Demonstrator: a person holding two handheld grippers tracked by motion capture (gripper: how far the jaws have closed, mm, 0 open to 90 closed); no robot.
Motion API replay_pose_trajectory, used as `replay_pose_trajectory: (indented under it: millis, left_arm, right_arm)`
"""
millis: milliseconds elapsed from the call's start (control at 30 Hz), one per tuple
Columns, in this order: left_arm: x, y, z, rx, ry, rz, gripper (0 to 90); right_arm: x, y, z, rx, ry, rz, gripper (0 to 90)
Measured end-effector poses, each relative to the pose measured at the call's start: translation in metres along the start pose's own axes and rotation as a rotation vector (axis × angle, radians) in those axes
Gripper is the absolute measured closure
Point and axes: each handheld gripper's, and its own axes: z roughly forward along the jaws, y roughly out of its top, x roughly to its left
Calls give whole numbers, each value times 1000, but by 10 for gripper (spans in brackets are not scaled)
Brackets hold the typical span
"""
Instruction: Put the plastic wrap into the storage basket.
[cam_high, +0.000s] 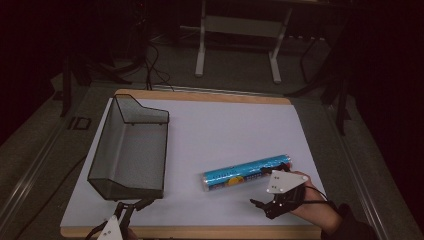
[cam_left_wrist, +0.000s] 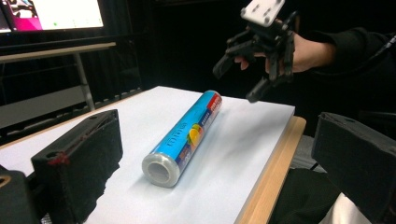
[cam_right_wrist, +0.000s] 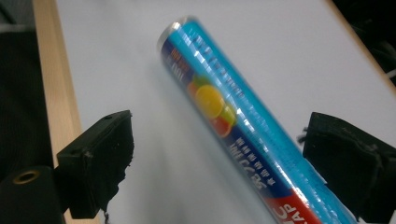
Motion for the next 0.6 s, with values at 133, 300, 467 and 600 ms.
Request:
replay_pose_trajectory:
  millis: [133, 300, 467, 600]
  left_arm:
    - [0, 0, 1, 6, 2, 5, 27]
    - [0, 0, 0, 2, 4, 0, 26]
    - [0, 0, 0, 2, 3, 0, 26]
    - [1, 0, 0, 1, 2, -2, 26]
  right_arm:
    - [-4, 4, 8, 42, -2, -55, 86]
    - [-13, 10, 17, 72, 36, -143, 94]
    - [-19, 13, 27, 133, 64, -210, 133]
    - [-25, 19, 36, 213, 86, -206, 136]
